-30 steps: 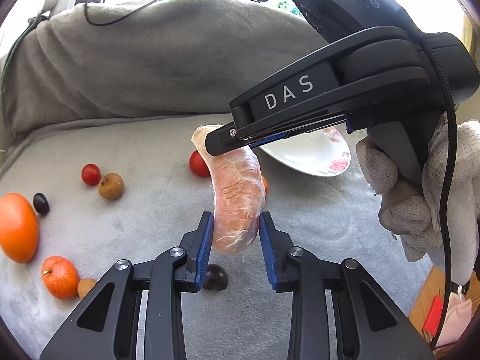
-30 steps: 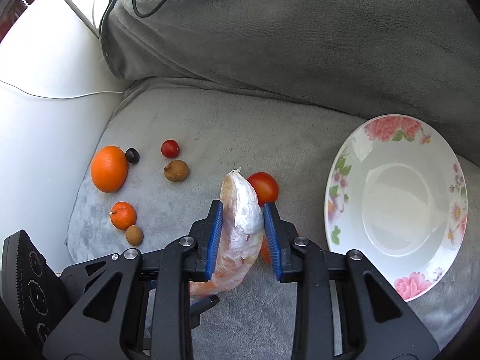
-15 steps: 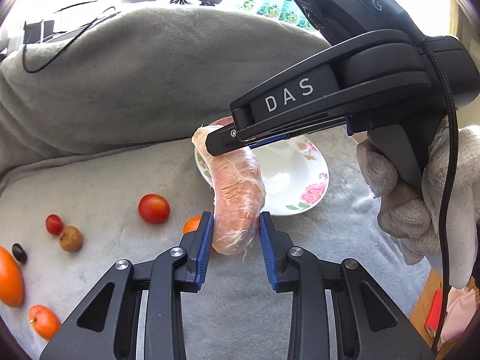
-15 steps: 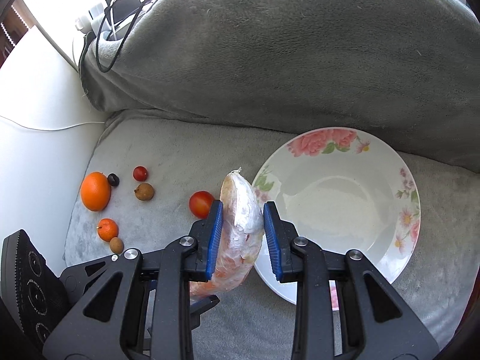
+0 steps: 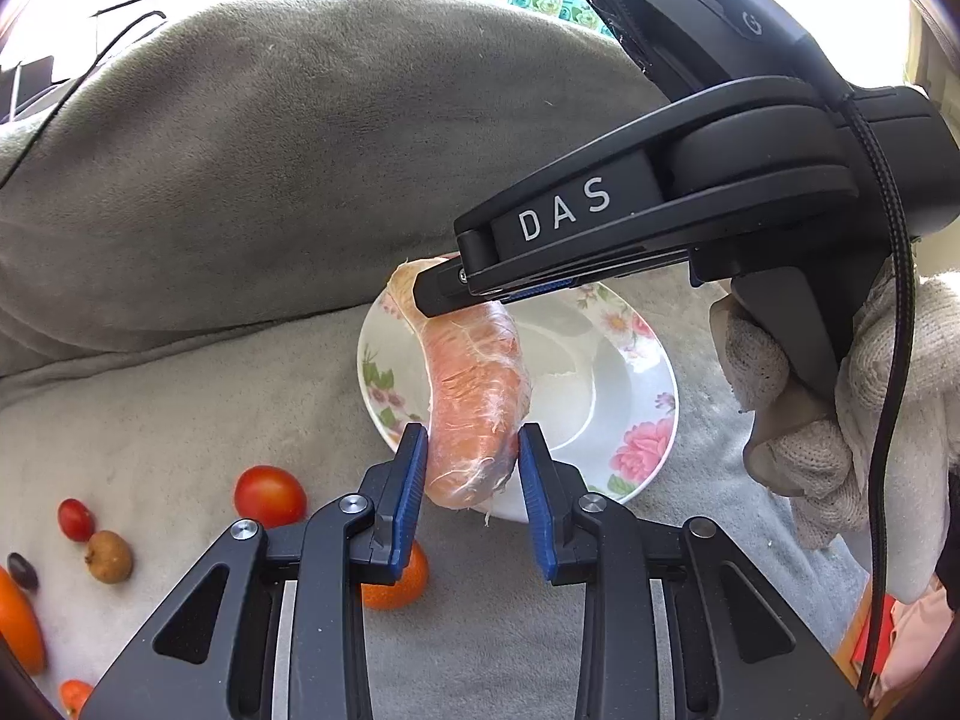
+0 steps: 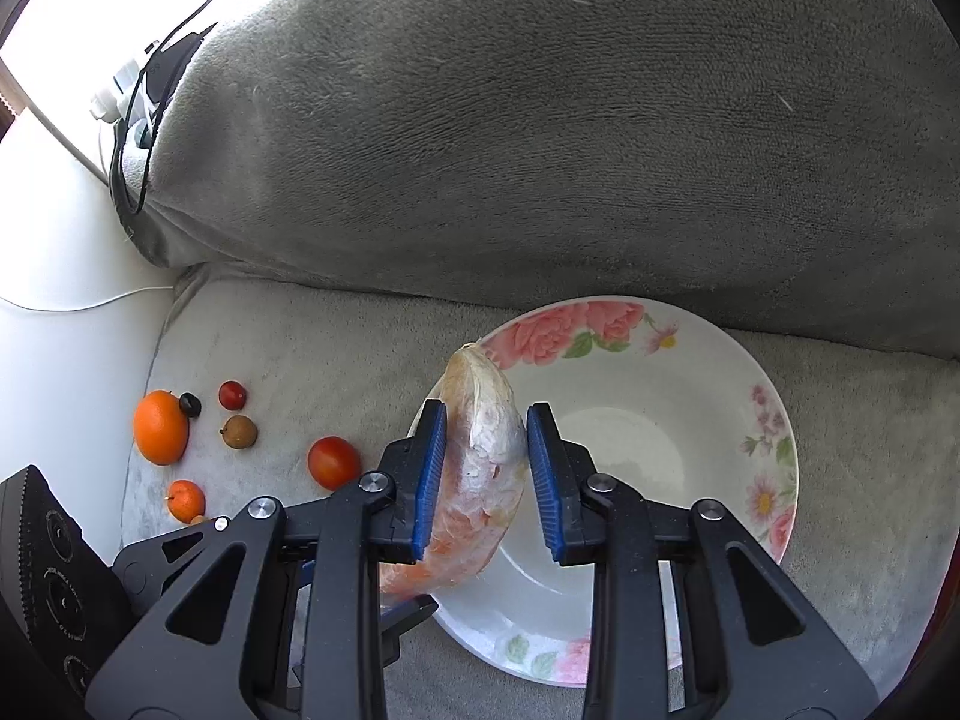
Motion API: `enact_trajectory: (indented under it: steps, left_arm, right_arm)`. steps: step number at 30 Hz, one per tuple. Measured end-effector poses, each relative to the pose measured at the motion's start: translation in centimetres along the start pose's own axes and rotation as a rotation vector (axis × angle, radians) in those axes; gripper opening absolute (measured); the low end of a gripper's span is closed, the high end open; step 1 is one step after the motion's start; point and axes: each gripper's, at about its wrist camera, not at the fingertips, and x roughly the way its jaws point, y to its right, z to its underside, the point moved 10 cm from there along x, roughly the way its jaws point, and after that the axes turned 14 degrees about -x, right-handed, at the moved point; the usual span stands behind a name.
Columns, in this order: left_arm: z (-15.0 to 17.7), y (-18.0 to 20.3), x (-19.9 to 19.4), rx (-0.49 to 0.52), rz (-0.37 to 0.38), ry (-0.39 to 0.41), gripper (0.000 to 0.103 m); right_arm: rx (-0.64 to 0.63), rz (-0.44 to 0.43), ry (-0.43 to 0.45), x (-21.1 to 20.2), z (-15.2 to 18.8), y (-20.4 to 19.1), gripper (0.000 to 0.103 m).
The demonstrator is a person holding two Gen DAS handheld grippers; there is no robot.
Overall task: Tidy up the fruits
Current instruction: 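Lift the pomelo segment with the right gripper and carry it over the plate, then lower the segment onto the plate and open the right gripper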
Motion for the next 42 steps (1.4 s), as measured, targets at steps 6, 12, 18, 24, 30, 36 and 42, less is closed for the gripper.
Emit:
enact_trajectory:
  steps: [6, 12, 18, 24, 30, 36, 42]
  left_arm:
    - [-0.5, 0.6, 1.8, -0.009, 0.001, -0.013, 0.029]
    - [-1.9, 1.2, 1.4, -0.009, 0.000, -0.017, 0.029]
    - [-2.5, 1.5, 1.6, -0.001, -0.016, -0.012, 0.031]
    - [-2.8, 1.3, 1.1, -0.009, -0.033, 0.029, 0.070]
    - [-2.6, 1.1, 0.3, -0.011, -0.035, 0.034, 0.070]
    - [-2.3, 0.9, -0.2, -0.019, -0.029, 0.036, 0.070]
    - [-2.4, 1.1, -0.4, -0.019, -0.025, 0.041, 0.070]
  right_arm:
    - [0.003, 0.008, -0.001, 0.3, -0.3, 1.0, 0.029]
    - [0.002, 0.018, 0.002, 0.6, -0.6, 1.2, 0.029]
    - [-0.014, 0.041, 0.007, 1.0, -0.4, 0.6, 0.030]
    - [-0.042, 0.092, 0.035, 0.1, -0.8, 0.3, 0.070]
    - [-0.033, 0.099, 0.036, -0.3, -0.8, 0.4, 0.071]
    - [-0.024, 0.110, 0.040, -1.1, -0.3, 0.9, 0.071]
    - [-0.029, 0.113, 0.043, -1.6, 0.1, 0.4, 0.072]
